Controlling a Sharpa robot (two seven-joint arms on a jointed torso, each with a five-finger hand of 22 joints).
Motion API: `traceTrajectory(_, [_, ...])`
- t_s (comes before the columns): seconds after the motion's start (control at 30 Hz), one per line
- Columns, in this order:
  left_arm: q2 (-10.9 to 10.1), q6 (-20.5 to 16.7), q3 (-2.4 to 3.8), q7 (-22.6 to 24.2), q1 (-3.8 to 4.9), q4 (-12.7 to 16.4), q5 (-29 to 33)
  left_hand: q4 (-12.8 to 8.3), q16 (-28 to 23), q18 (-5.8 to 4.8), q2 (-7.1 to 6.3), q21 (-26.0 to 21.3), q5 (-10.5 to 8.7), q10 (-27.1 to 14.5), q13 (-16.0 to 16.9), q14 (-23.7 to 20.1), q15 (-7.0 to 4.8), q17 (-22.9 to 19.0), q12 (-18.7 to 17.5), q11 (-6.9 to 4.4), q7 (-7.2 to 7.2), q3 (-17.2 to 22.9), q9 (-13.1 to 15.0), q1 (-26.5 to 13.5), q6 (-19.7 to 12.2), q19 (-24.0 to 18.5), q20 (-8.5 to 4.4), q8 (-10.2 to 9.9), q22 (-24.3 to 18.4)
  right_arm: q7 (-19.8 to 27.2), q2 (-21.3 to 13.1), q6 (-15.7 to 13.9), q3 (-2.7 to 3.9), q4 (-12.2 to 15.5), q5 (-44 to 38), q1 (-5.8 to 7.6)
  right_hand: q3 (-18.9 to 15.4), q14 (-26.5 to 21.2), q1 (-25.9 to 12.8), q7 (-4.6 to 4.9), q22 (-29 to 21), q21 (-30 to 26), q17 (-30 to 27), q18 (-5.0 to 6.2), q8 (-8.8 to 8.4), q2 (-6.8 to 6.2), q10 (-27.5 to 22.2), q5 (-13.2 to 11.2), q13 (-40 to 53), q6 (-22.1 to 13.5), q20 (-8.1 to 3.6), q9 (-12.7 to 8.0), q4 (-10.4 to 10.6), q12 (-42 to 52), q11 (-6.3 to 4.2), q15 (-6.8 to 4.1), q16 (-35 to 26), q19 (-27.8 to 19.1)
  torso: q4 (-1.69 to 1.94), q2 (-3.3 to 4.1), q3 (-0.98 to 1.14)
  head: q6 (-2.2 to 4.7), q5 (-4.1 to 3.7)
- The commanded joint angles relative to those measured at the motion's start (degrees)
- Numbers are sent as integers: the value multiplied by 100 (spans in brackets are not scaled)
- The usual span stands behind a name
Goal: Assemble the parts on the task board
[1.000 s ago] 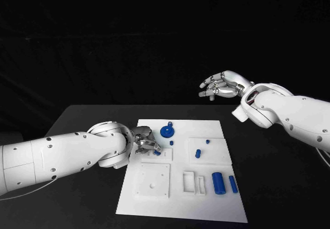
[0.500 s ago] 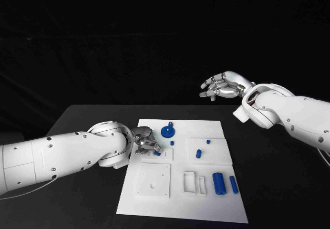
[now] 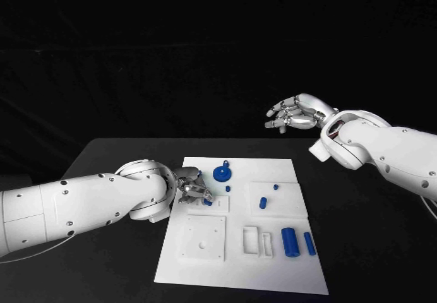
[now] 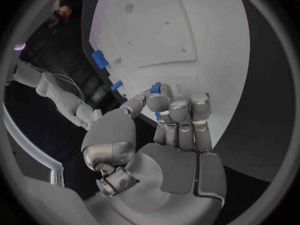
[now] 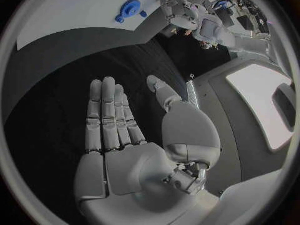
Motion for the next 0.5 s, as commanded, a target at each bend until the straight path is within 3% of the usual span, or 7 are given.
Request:
traceTrajectory(0.03, [-13,324,-58,-256,-60,-19,-71,-7,19,64,40,37,37,-169,-10,99,-206,-10,33,-110,-492,29,-11,87,1081,-46,-462,19,72,9,4,23,3,6,-49,-2,-26,-4,35,52,8,-28,6,91,23,10,-53,-16,-9,-14,7,-5,5,31,2,27,-36,-11,2,-4,-1,2,5])
traceTrajectory(0.5, [0,466,-58,-254,-62,-31,-89,1,19,63,40,37,29,-169,-16,95,-202,-15,32,-107,-490,27,-17,90,1079,-53,-460,17,71,27,22,18,3,0,-49,-31,-24,0,43,50,17,-33,22,91,28,20,-52,46,-25,-9,5,-11,5,45,-1,26,-45,-7,4,-3,-2,-21,3])
